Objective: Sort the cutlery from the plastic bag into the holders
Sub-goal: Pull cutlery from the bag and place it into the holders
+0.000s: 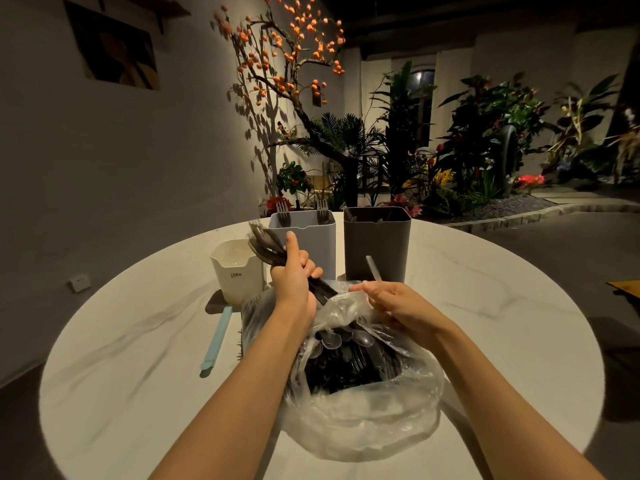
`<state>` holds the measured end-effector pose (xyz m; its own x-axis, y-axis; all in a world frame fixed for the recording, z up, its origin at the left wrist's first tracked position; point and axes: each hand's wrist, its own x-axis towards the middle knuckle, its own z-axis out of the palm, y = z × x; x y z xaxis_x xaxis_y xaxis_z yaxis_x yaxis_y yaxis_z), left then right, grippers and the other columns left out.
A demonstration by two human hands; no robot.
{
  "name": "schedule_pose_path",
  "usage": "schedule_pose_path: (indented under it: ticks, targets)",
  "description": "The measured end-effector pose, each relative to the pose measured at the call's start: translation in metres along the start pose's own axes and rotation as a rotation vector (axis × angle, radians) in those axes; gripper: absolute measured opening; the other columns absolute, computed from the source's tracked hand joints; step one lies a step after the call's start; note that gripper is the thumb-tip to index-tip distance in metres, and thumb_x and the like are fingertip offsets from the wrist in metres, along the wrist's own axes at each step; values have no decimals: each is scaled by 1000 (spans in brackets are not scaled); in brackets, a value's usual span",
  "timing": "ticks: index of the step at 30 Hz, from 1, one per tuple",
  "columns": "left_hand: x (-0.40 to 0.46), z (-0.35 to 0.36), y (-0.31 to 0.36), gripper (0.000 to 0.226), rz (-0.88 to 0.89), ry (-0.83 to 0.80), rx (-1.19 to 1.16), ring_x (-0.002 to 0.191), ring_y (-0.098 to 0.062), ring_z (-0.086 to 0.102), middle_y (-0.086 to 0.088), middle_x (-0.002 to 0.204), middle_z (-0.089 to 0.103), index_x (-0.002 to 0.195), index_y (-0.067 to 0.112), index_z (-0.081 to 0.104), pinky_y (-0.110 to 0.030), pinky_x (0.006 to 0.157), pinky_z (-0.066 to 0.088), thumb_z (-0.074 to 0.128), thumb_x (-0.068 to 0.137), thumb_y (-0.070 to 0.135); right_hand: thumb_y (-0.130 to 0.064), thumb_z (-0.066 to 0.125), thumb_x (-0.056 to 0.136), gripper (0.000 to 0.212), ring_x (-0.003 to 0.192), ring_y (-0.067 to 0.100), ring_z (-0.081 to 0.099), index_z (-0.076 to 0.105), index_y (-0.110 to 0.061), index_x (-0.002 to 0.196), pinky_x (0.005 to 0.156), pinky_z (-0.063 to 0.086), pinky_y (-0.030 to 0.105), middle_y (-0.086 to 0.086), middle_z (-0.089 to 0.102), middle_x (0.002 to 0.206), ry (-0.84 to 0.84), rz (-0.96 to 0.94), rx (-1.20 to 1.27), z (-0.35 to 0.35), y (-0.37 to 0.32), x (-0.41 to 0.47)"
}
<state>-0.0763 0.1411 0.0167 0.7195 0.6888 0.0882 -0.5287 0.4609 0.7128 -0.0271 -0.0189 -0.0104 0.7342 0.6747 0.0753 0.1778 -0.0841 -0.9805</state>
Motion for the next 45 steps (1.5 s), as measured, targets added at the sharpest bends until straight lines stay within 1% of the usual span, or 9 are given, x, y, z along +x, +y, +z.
schedule_pose_path:
  ticks: [4, 11, 14, 22, 29, 33, 37, 41, 45]
  targets:
    - [-8, 3, -3, 42, 46, -109, 134, 39, -6, 31, 6, 52, 39, 61, 15, 45, -18, 39, 28, 60, 92, 39, -28, 42, 102, 33, 48, 8, 27, 69, -13, 111, 46, 27, 15, -5, 30, 51, -25, -22, -49, 5, 1, 0]
    - [-14, 2, -17, 53, -78, -291, 482, 45, -13, 43, -4, 52, 40, 53, 14, 41, -24, 53, 45, 59, 90, 46, -20, 53, 97, 24, 45, 4, 37, 65, -8, 114, 47, 38, 15, -6, 42, 50, -89, -7, -27, 3, -3, -2]
    - [-14, 3, -18, 59, -85, -297, 586, 44, -11, 38, -1, 46, 34, 48, 16, 34, -24, 56, 43, 55, 92, 50, -19, 52, 97, 22, 44, 4, 36, 64, -11, 114, 46, 38, 14, -4, 39, 51, -117, 2, -14, 2, -4, -3]
    - [0, 4, -18, 50, -121, -284, 471, 40, -10, 29, -1, 55, 34, 61, 14, 44, -22, 42, 29, 54, 91, 53, -23, 49, 99, 27, 41, 5, 31, 65, -11, 117, 41, 30, 15, 0, 35, 53, -94, 9, -75, 0, -5, 3]
    - [15, 11, -5, 54, -126, -247, 541, 43, -12, 32, 1, 49, 33, 55, 13, 40, -24, 48, 32, 57, 91, 50, -21, 42, 103, 31, 40, 5, 23, 67, -5, 113, 39, 22, 16, -6, 29, 48, -35, 12, -91, 1, -23, 27]
    - [24, 17, 7, 57, -147, -229, 548, 41, -12, 30, 0, 47, 33, 52, 14, 38, -22, 43, 29, 55, 93, 50, -35, 52, 98, 39, 43, 6, 24, 67, 0, 97, 42, 20, 18, -1, 30, 56, 17, 68, -120, 4, -30, 41]
    - [31, 21, 18, 56, -187, -234, 573, 39, -10, 25, 4, 41, 28, 51, 19, 33, -22, 44, 22, 51, 96, 48, -56, 56, 88, 44, 46, 8, 20, 44, -19, 68, 44, 17, 19, -3, 26, 56, 3, 97, -82, 6, -43, 51]
    - [42, 25, 28, 52, -238, -256, 526, 35, -8, 23, 5, 42, 27, 58, 20, 37, -19, 39, 20, 50, 91, 58, -55, 46, 94, 41, 47, 7, 22, 51, -17, 80, 43, 18, 17, -6, 28, 54, -36, 83, -24, 9, -54, 60]
    - [51, 28, 35, 66, -321, -257, 396, 34, -6, 20, 5, 43, 27, 63, 19, 40, -18, 39, 15, 32, 80, 82, -42, 42, 100, 35, 46, 6, 22, 57, -11, 95, 42, 17, 18, -7, 28, 53, -79, 74, 14, 11, -60, 70]
